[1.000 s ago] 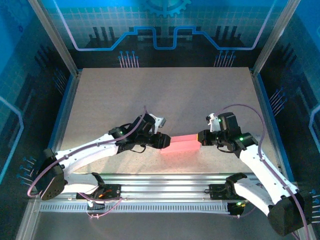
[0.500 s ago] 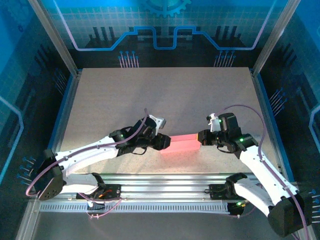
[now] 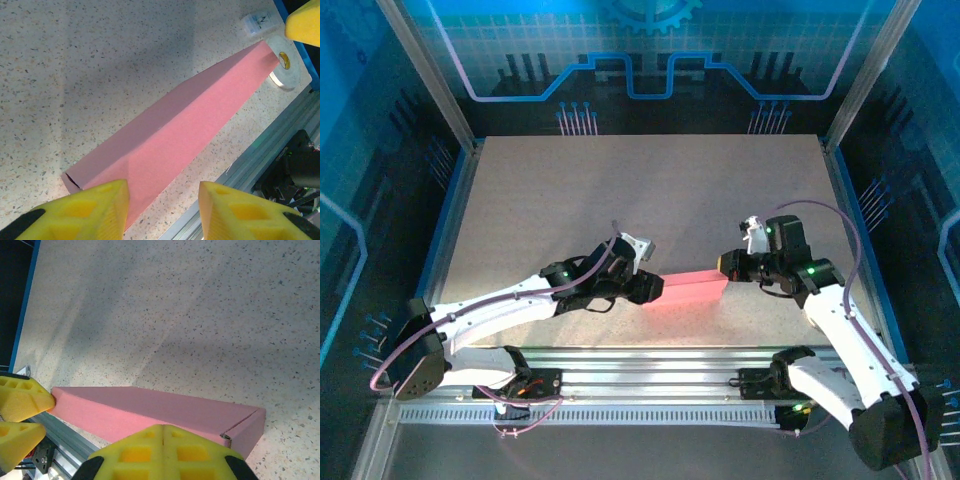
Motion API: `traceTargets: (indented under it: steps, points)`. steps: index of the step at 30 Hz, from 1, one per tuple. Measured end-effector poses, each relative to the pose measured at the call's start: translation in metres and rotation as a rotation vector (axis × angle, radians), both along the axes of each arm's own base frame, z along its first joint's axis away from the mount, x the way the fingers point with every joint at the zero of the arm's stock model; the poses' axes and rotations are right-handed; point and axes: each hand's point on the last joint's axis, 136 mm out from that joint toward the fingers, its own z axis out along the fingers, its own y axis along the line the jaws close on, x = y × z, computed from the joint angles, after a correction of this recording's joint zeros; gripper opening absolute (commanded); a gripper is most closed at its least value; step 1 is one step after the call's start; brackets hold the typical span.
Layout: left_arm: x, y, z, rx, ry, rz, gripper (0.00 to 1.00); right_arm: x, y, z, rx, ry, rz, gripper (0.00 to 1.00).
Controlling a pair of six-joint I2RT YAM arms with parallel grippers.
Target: Fold the paper box
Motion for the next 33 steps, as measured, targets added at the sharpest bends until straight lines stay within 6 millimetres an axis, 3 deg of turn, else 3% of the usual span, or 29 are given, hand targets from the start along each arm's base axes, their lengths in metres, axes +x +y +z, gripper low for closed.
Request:
traceTargets:
  steps: [4,11,33]
  points:
    - [0.000,0.000,0.000,0.000,0.000,0.000,0.43,-0.001,-0.002,-0.003,0.000,0.008,-0.003,0.05]
    - [0.000,0.000,0.000,-0.002,0.002,0.002,0.43,-0.009,-0.003,-0.025,-0.003,0.060,-0.003,0.05]
    - [-0.006,0.001,0.012,-0.042,0.047,0.013,0.49,-0.003,-0.003,-0.026,0.020,0.010,-0.020,0.05]
